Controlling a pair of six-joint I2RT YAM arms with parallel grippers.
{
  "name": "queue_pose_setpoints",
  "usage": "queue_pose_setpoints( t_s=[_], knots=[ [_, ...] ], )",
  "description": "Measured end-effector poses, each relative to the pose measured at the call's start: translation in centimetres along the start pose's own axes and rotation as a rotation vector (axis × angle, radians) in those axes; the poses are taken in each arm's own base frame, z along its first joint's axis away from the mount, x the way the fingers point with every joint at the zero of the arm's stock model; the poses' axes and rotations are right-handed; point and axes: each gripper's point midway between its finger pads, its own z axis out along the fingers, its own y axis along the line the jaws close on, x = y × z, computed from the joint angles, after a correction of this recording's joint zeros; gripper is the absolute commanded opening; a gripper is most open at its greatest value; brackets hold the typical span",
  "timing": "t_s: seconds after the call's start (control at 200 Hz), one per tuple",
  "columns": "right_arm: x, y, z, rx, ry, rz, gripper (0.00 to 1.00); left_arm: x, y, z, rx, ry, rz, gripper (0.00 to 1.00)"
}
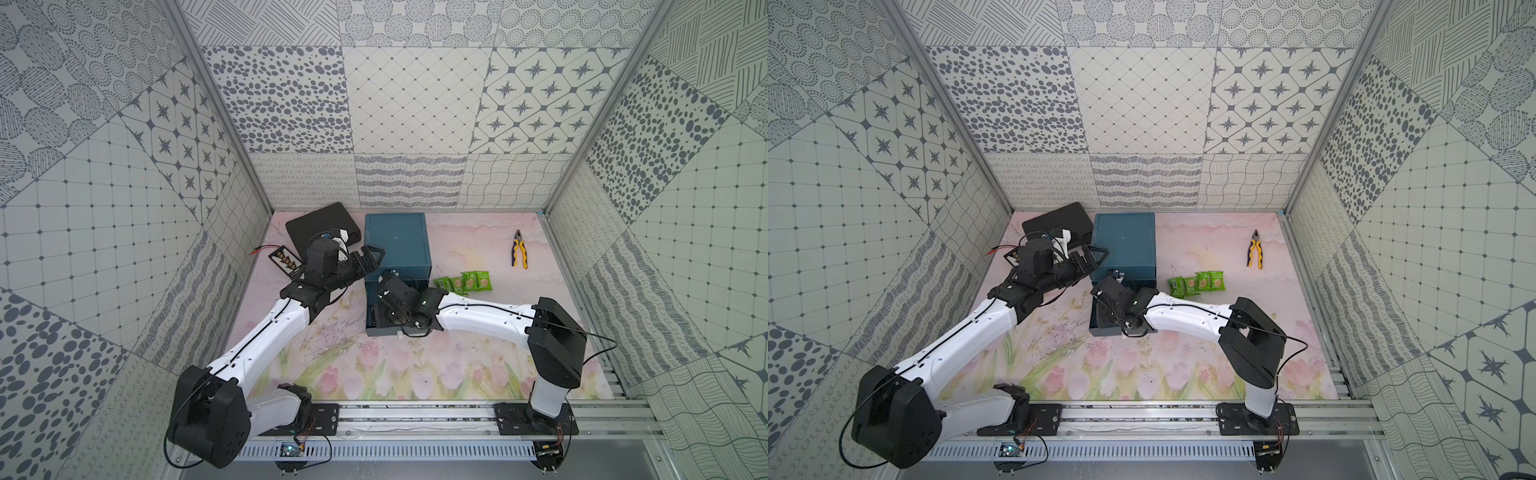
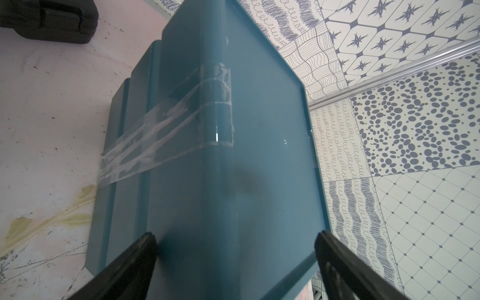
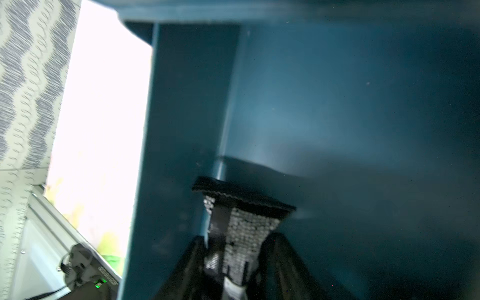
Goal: Take the cookies out of the drawer
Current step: Pick up the cookie from the drawer.
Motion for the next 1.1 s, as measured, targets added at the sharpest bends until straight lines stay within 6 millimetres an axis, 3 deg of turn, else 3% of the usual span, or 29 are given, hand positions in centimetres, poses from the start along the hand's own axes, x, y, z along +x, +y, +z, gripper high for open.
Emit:
queue_pose_setpoints(
  t_s=[0.23,0.475,0.881,1.101],
  knots=[
    [-0.1,0.0,-0.1,0.003,-0.005,-0.004,0.16,0.0,0.0,0.0,0.0,0.0,0.0,0.99],
    [-0.9,-0.3,-2.0,0.007,-0.04,-0.008,0.16,-0.5,-0.8,-0.5,0.002,-0.002,0.005,0.99],
    [-3.5,0.6,-10.7,-0.123,-0.175,0.003,0.13,-2.4,-3.7,-3.5,0.016,-0.044,0.068,0.99],
    [-4.0,-2.2,-15.8,-0.154,-0.215,0.015,0.15,-1.8,-4.0,-6.5,-0.013,-0.047,0.103,0.99]
  ],
)
